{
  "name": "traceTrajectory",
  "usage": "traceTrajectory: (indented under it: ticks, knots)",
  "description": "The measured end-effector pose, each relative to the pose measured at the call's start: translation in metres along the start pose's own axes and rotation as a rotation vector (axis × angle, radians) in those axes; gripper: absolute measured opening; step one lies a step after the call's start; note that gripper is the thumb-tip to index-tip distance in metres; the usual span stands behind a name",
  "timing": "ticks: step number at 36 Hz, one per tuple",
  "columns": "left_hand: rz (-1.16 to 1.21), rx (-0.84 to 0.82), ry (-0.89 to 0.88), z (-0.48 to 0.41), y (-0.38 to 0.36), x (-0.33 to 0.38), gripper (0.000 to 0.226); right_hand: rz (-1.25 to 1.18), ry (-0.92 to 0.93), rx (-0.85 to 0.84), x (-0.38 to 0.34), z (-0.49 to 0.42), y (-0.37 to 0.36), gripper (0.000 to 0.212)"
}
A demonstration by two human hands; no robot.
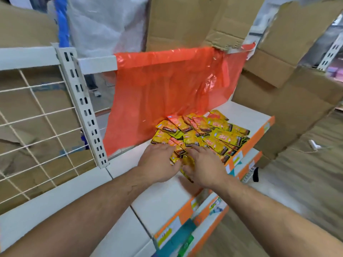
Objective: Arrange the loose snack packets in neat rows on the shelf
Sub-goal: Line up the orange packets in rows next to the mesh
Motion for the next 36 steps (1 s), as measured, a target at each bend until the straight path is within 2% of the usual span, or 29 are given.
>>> traceTrajectory:
  ticks: [6, 10, 15, 19, 23, 27, 30, 36]
  knots:
    - [0.032, 0.091, 0.069, -0.055, -0.006, 0.008, 0.061, -0.056, 0.008, 0.042, 0.049, -0.049, -0.008, 0.065]
    - [0.003, 0.160, 0.105, -0.096, -0.009, 0.021, 0.046, -0.115, 0.024, 0.125, 0.089, -0.090, -0.009, 0.050]
    - [0.014, 0.181, 0.171, -0.148, -0.022, 0.043, 0.037, -0.245, -0.056, 0.058, 0.148, -0.143, -0.019, 0.034]
    - [-0.041, 0.156, 0.270, -0.181, -0.032, 0.058, 0.033, -0.356, -0.102, -0.022, 0.186, -0.183, -0.032, 0.029]
    - [-0.072, 0.138, 0.376, -0.199, -0.040, 0.060, 0.042, -0.357, -0.015, -0.065, 0.193, -0.212, -0.041, 0.033]
    - [-0.069, 0.076, 0.522, -0.202, -0.055, 0.049, 0.051, -0.323, 0.094, -0.145, 0.185, -0.227, -0.057, 0.047]
    - [-0.093, 0.053, 0.576, -0.204, -0.059, 0.044, 0.059, -0.308, 0.172, -0.159, 0.177, -0.233, -0.065, 0.033]
    - [-0.146, 0.034, 0.622, -0.208, -0.064, 0.044, 0.066, -0.372, 0.242, -0.119, 0.174, -0.239, -0.064, 0.019]
Point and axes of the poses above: each hand's wrist, its own z-axis away from the middle knuckle, its own y-axis out of the back of the hand, x = y × z, the point moved 10 cm from there along -z, towards the middle knuckle, and after that the axes turned 9 degrees about z, right-handed, at the moved point
